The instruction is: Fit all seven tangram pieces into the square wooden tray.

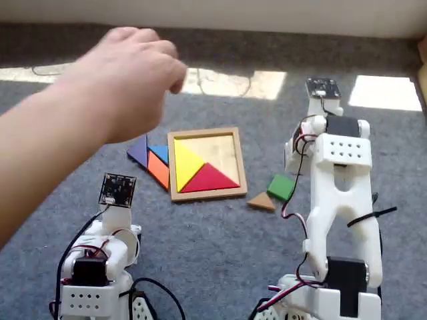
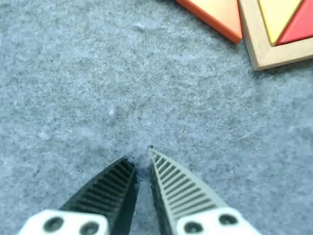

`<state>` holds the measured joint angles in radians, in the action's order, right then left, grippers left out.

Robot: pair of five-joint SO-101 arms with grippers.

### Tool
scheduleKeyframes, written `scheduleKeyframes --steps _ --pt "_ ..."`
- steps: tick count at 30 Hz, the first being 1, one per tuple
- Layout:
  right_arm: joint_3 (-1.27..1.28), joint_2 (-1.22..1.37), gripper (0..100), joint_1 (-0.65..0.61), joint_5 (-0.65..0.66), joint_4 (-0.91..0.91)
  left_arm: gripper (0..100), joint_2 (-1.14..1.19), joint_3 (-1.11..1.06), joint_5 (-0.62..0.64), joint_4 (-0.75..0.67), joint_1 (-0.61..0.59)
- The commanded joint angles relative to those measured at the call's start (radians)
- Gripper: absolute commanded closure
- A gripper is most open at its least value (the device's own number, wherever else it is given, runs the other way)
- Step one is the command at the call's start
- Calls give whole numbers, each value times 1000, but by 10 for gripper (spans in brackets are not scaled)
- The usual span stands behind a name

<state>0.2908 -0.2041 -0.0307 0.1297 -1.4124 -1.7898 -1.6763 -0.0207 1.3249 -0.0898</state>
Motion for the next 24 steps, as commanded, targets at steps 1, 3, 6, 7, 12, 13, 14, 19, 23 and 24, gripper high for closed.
scheduleKeyframes --steps 1,3,6,7,12,13,14,19,23,24 --pt "68 -102 993 -30 -3 5 994 -22 -21 -3 6 -2" --pt "119 -133 993 -31 -2 7 994 -22 -21 -3 6 -2" --pt "194 -185 993 -35 -2 7 994 -22 -21 -3 6 -2" --pt "216 -206 993 -38 0 2 994 -22 -21 -3 6 -2" --pt "326 -374 993 -90 35 -77 994 -22 -21 -3 6 -2" --pt "348 -417 993 -105 78 -97 994 -22 -21 -3 6 -2" --pt "364 -461 993 -122 126 -116 994 -22 -21 -3 6 -2" --pt "469 -654 992 -194 239 -133 994 -22 -21 -3 6 -2" --pt "529 -690 992 -252 242 -96 994 -22 -21 -3 6 -2" --pt "535 -677 991 -268 239 -93 994 -22 -21 -3 6 -2"
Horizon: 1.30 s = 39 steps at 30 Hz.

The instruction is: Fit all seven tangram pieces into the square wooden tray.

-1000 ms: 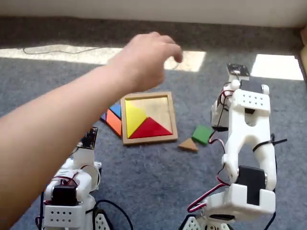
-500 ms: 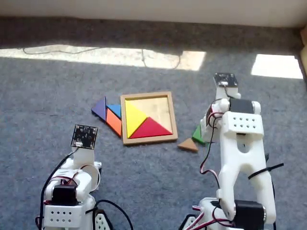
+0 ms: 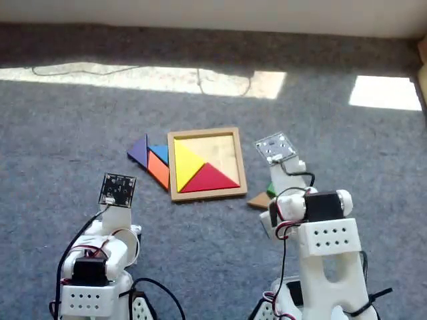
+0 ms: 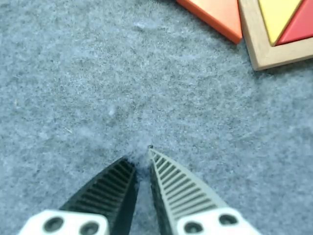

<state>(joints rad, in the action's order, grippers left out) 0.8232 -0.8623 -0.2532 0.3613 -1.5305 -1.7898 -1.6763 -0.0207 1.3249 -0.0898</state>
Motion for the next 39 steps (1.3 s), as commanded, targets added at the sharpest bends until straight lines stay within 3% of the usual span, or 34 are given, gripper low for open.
scheduleKeyframes --steps 1,8,15,23,39 --pt "2 -2 985 -62 9 25 994 -22 -21 -3 6 -2" --pt "-41 232 781 -150 37 74 994 -22 -21 -3 6 -2" --pt "-79 458 779 -188 81 232 994 -22 -21 -3 6 -2" --pt "-79 539 779 -177 127 400 994 -22 -21 -3 6 -2" --pt "-122 570 779 -105 311 427 994 -22 -21 -3 6 -2"
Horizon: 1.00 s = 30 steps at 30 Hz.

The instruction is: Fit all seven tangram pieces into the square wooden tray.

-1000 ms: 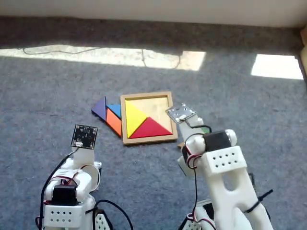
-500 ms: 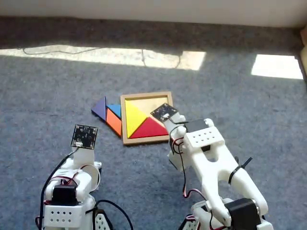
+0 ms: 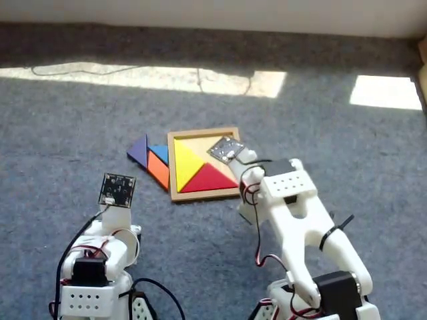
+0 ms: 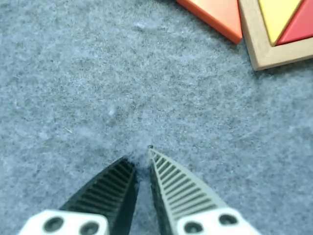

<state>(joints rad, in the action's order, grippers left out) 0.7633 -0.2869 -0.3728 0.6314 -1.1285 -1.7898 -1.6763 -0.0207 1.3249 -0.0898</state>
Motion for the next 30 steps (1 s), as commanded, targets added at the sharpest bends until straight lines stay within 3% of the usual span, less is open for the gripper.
scheduleKeyframes --steps 1,30 --pt "-62 -5 779 15 51 47 994 -22 -21 -3 6 -2" --pt "143 10 779 21 130 294 994 -22 -21 -3 6 -2"
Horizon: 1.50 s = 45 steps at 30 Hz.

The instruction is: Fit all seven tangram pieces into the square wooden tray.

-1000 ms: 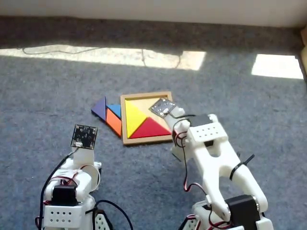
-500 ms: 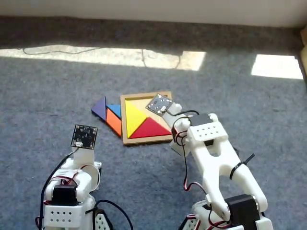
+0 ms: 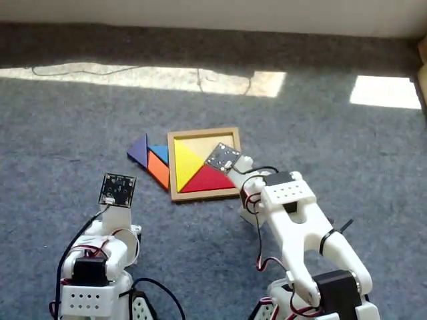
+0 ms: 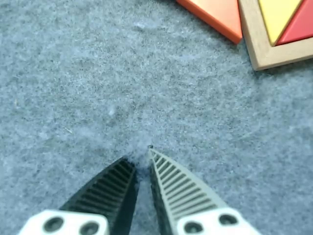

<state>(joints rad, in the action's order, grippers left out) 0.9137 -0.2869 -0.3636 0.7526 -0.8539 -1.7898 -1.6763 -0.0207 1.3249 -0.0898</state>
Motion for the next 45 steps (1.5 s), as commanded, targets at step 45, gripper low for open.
scheduleKeyframes --steps 45 --pt "-74 -288 837 -28 -216 -177 994 -22 -21 -3 6 -2"
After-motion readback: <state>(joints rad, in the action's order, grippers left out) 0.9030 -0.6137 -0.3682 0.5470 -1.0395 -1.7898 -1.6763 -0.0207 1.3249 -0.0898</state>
